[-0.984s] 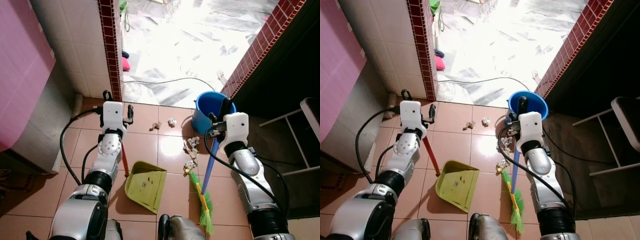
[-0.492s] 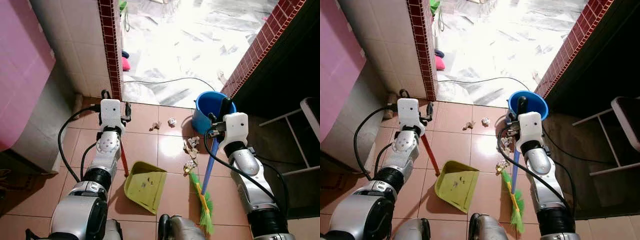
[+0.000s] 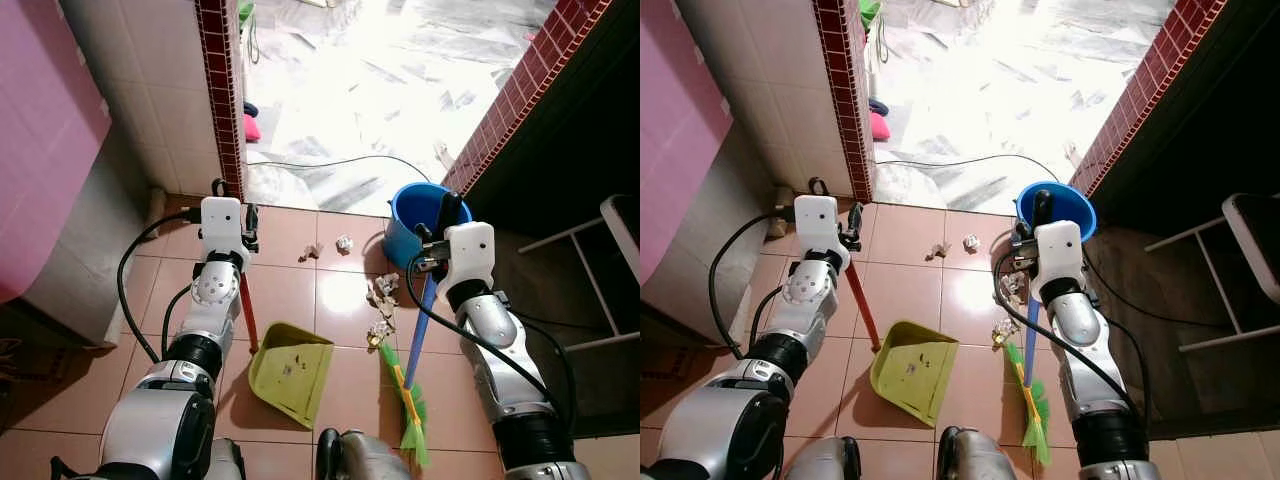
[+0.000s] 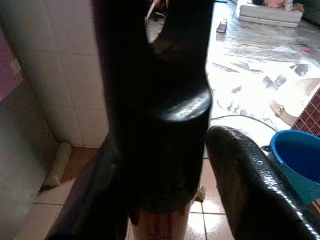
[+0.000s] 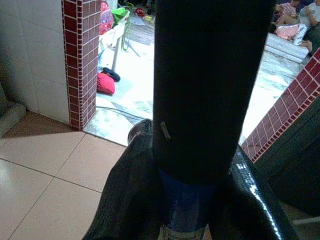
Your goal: Sweep floor
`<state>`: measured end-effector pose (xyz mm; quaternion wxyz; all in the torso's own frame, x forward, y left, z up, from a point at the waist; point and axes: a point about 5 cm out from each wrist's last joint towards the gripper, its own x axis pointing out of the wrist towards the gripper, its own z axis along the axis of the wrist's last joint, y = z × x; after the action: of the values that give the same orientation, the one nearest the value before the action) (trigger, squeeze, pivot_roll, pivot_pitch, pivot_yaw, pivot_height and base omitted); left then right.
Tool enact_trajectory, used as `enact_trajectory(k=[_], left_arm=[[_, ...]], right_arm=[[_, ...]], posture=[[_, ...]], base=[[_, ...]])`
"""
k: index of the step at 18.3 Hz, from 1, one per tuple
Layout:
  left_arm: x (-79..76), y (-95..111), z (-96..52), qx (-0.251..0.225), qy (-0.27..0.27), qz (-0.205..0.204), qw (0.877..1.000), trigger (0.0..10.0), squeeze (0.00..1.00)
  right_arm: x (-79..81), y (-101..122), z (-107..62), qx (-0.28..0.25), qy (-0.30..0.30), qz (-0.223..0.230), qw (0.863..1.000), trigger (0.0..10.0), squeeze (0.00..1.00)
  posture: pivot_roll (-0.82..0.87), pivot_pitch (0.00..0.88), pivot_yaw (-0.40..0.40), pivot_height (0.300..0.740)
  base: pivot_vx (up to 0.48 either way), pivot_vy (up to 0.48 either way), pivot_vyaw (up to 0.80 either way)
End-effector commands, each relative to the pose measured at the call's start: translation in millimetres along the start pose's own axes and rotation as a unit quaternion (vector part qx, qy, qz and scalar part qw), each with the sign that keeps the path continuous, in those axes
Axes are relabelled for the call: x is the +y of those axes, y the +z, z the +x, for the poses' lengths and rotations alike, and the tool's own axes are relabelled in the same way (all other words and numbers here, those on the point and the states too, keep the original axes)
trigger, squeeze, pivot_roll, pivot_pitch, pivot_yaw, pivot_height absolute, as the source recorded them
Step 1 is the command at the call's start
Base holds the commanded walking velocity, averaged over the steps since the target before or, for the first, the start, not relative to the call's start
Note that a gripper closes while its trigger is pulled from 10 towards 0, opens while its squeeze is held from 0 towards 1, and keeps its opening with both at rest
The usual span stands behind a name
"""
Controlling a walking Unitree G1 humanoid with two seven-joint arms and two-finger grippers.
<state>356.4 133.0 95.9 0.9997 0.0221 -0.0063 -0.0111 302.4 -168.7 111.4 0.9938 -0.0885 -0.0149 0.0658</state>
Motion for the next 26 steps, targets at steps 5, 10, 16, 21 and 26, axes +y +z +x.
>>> enact_trajectory(k=[5,10,16,21,26], left_arm=[[-0.4,-8,-4.1,0.015,-0.032,0.026,0.999,0.0,0.0],[12.2,-13,-7.7,0.018,-0.001,0.056,0.998,0.0,0.0],[38.3,-19,-16.5,0.027,0.125,0.105,0.986,0.0,0.0],[49.6,-24,-23.4,0.039,0.177,0.12,0.976,0.4,0.0],[44.2,-29,-27.8,0.042,0.18,0.071,0.98,10.0,1.0]], right_arm=[[-1.1,-4,0.1,0.009,-0.007,-0.008,1.0,10.0,0.0],[1.3,-5,2.5,0.008,-0.006,-0.007,1.0,10.0,0.0],[2.4,-4,6.2,0.004,-0.008,-0.005,1.0,10.0,0.0],[9.6,-4,10.2,0.001,-0.006,0.005,1.0,10.0,0.0],[10.9,-7,10.9,0.0,-0.009,0.009,1.0,10.0,0.0]], posture=[[-0.11,0.138,-0.11,0.74],[-0.1,0.13,-0.108,0.74],[-0.09,0.112,-0.102,0.74],[-0.06,0.1,-0.091,0.74],[-0.05,0.096,-0.085,0.74]], base=[[0.0,0.0,0.0],[0.0,0.0,0.0],[0.0,0.0,0.0],[0.0,0.0,0.0],[0.0,0.0,0.0]])
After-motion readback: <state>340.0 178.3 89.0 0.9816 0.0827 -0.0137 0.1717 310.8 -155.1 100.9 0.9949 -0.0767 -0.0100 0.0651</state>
